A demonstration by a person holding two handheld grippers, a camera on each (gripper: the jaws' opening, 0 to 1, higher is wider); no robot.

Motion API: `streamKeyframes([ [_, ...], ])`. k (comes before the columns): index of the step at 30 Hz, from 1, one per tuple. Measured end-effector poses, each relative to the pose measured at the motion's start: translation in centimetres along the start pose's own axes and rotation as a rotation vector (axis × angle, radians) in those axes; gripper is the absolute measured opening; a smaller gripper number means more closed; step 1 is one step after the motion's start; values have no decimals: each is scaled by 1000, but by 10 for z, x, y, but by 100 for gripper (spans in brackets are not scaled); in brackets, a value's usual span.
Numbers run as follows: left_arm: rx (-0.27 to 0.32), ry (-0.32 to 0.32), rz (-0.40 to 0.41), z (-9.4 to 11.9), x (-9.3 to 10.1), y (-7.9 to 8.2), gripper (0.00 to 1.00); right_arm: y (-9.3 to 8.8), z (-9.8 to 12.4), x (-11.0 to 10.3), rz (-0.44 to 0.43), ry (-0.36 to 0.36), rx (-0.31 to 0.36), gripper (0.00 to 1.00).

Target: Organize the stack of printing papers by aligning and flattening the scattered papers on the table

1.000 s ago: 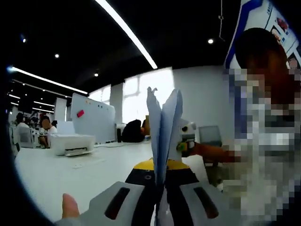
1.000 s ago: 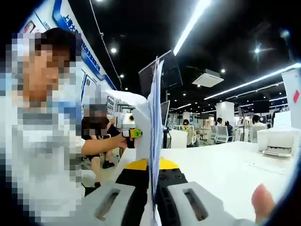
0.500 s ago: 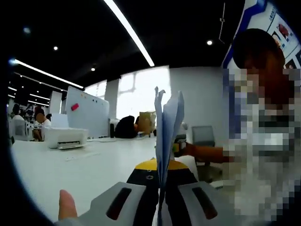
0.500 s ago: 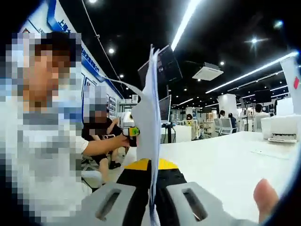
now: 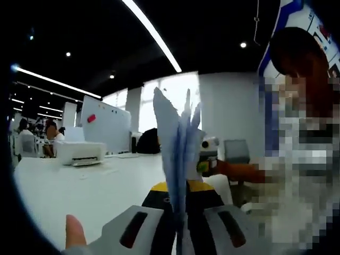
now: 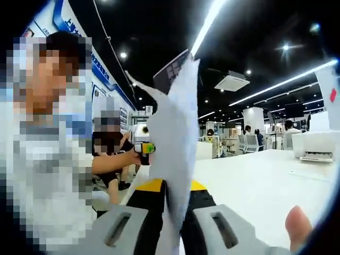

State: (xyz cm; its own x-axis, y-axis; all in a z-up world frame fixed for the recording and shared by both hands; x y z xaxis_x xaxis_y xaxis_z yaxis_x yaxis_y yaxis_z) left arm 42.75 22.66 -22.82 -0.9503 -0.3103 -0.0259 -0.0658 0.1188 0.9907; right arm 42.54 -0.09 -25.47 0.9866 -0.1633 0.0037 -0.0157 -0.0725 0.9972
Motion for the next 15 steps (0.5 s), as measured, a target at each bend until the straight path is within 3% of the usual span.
streamKeyframes([
  [2,13,-7,-52,-1,3,12,6,12,0,-2,19,7,13,0],
  [4,14,-30,-35,-3,6,14,6,15,1,-4,22,20,25,0],
  [8,-5,-14,-11,-2,6,-14,6,-13,2,-5,-1,15,-2,0],
  [9,22,-37,-5,-1,8,-11,6,-10,3,-4,1,12,28,0],
  [12,-16,-19,-2,-2,7,-5,11,-4,2,-2,2,-16,2,8],
  [15,-9,-18,-30,-5,10,5,12,10,2,-7,8,10,25,7],
])
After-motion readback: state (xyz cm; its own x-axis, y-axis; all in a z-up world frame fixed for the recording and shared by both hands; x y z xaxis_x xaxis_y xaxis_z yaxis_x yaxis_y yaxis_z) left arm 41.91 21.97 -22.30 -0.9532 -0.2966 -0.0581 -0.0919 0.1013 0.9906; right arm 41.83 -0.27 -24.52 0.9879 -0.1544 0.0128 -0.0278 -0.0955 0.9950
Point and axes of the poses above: the point that each gripper's makers call its tool centre point, and the gripper's own axes: z roughly backward along the fingers, x roughly to its right, y roughly out of its top, the point moved 4 cm from there along z, roughly backward along the fingers, and after that the axes turned 1 degree about x, right-handed, at the moved point
